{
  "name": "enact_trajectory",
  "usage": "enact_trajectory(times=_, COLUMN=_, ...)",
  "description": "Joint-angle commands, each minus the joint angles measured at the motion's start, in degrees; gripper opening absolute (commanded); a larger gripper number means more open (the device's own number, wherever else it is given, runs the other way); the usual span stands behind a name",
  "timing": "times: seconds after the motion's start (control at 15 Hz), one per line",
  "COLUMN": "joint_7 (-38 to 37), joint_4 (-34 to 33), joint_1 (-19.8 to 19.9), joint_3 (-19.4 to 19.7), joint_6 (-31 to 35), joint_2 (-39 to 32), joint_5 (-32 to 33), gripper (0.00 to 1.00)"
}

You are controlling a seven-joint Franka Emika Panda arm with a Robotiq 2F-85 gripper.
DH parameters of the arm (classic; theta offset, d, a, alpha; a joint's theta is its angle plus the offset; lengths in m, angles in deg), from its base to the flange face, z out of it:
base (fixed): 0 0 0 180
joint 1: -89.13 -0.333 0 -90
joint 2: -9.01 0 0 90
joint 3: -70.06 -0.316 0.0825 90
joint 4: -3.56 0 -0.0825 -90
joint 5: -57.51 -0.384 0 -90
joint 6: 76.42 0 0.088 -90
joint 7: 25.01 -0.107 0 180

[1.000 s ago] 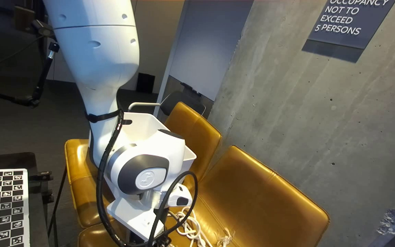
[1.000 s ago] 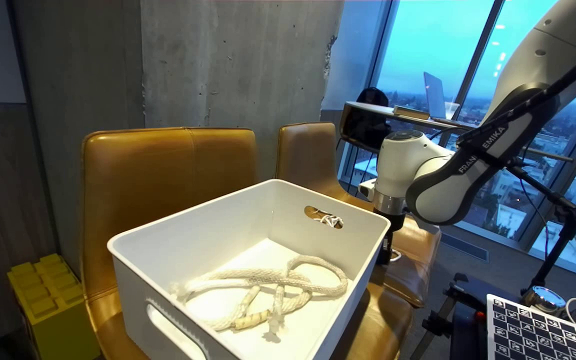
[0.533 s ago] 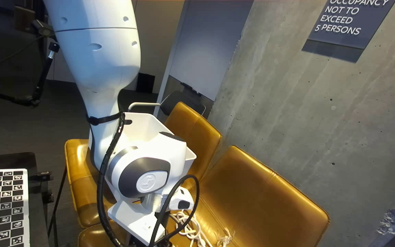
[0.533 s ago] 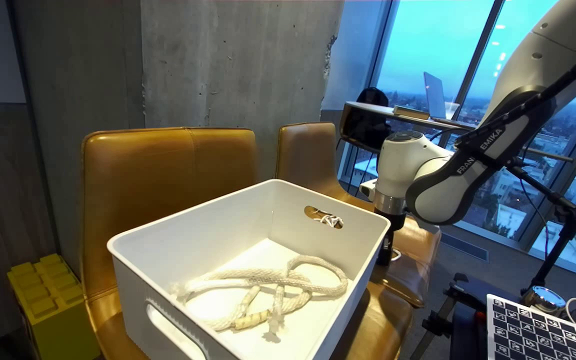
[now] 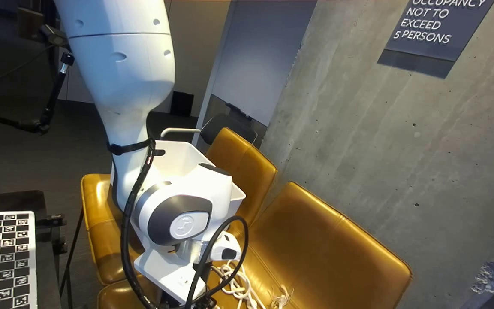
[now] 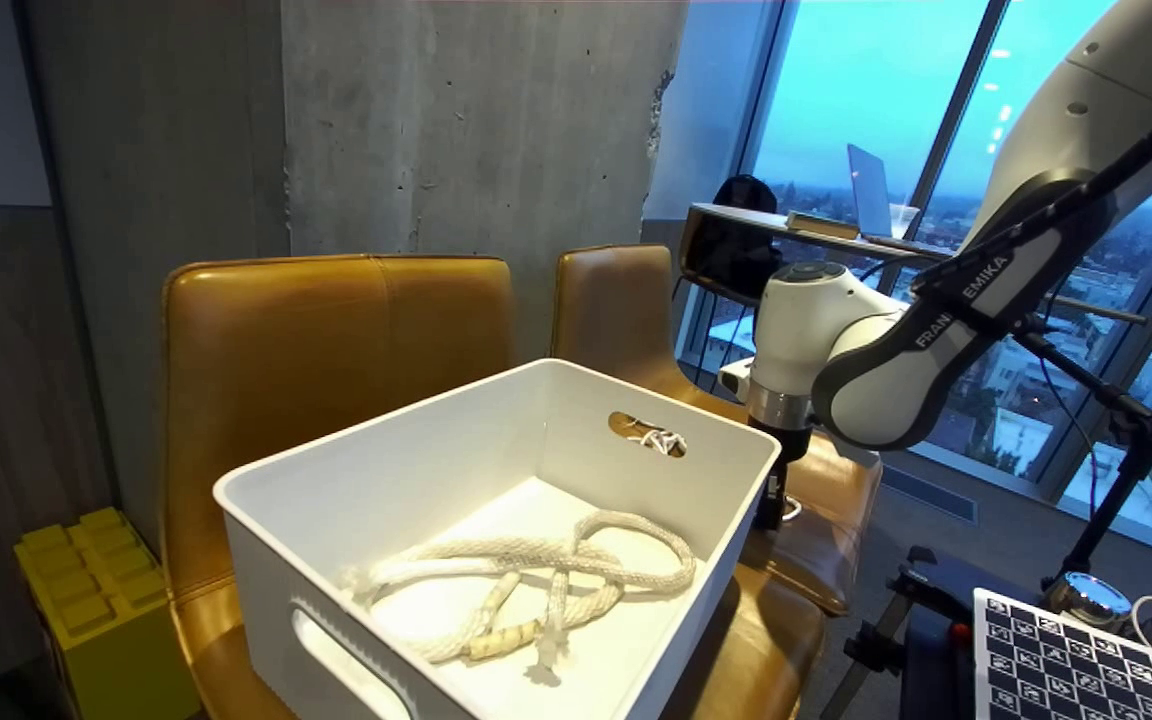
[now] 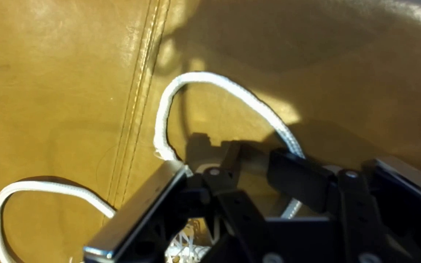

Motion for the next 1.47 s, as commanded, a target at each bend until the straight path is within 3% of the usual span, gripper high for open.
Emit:
enact_trajectory(times=0.0, joint_7=-0.3, joint_4=4.6, joint_1=-1.0, joint_3=-1.0, joint_6=0.0, joint_2=4.2, joint_5=0.1, gripper=0.59)
enact_trajectory(times=0.2, joint_7=-0.1, joint_4=6.8, joint_1=-1.4, joint_3=-1.3, joint_6=0.0, joint_2=6.5, joint_5=0.3, gripper=0.83)
enact_trajectory(times=0.4, joint_7=-0.2, joint_4=8.4, joint_1=-1.7, joint_3=-1.5, joint_6=0.1, joint_2=7.8, joint_5=0.4, gripper=1.0)
enact_trajectory(times=0.73, joint_7=-0.5, joint_4=10.8, joint_1=-2.5, joint_3=-1.5, joint_6=0.2, joint_2=9.5, joint_5=0.7, gripper=0.97)
enact_trajectory(times=1.0, joint_7=-1.3, joint_4=11.5, joint_1=-3.9, joint_3=-1.1, joint_6=0.3, joint_2=10.4, joint_5=1.7, gripper=0.82)
enact_trajectory(times=1.07, joint_7=-1.8, joint_4=11.6, joint_1=-4.7, joint_3=-0.6, joint_6=0.5, joint_2=10.7, joint_5=2.5, gripper=0.82)
enact_trajectory(times=1.13, joint_7=-2.0, joint_4=11.4, joint_1=-5.4, joint_3=-0.3, joint_6=0.0, joint_2=11.2, joint_5=3.1, gripper=0.89)
enact_trajectory(times=1.2, joint_7=-2.8, joint_4=11.1, joint_1=-6.4, joint_3=0.3, joint_6=-0.2, joint_2=11.5, joint_5=4.2, gripper=0.88)
enact_trajectory(times=1.33, joint_7=-3.5, joint_4=11.0, joint_1=-7.4, joint_3=0.6, joint_6=-0.5, joint_2=12.3, joint_5=5.6, gripper=0.98)
enact_trajectory(times=1.4, joint_7=-3.9, joint_4=11.1, joint_1=-7.9, joint_3=0.7, joint_6=-0.5, joint_2=12.6, joint_5=6.3, gripper=0.97)
